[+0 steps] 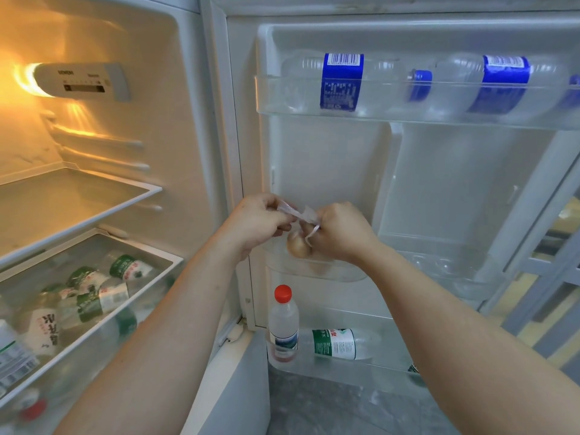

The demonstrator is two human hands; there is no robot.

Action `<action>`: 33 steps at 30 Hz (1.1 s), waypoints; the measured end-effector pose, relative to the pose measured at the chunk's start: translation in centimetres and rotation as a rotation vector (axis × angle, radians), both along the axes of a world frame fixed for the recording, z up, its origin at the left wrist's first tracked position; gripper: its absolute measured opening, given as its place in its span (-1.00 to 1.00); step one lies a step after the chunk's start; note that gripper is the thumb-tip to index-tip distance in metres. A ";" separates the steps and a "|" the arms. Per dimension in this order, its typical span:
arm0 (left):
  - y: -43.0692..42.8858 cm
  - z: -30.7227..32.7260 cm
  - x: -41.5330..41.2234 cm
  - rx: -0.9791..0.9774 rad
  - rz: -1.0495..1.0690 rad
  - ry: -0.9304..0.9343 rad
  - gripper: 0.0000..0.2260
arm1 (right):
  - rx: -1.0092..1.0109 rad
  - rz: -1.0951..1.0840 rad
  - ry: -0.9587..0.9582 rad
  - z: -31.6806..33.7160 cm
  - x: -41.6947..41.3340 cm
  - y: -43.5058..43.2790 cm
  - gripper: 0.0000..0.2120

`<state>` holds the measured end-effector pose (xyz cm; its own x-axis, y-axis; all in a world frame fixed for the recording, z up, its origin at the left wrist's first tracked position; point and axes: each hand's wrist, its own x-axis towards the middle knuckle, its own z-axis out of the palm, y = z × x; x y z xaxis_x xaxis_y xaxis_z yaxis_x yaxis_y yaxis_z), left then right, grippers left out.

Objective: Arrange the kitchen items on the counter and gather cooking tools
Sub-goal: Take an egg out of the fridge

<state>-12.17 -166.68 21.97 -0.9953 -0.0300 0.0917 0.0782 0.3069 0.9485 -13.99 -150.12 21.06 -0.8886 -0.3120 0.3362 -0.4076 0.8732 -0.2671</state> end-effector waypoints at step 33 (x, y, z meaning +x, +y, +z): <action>34.1 -0.8 6.6 0.916 -0.663 -0.933 -0.64 | -0.737 -0.511 0.313 3.1 12.0 26.4 -0.58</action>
<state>-5.53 -132.62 21.15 -0.5361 0.7544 -0.3786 -0.7762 -0.2643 0.5724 -2.02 -123.70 24.16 -0.6949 0.4754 0.5395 -0.1692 0.6211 -0.7652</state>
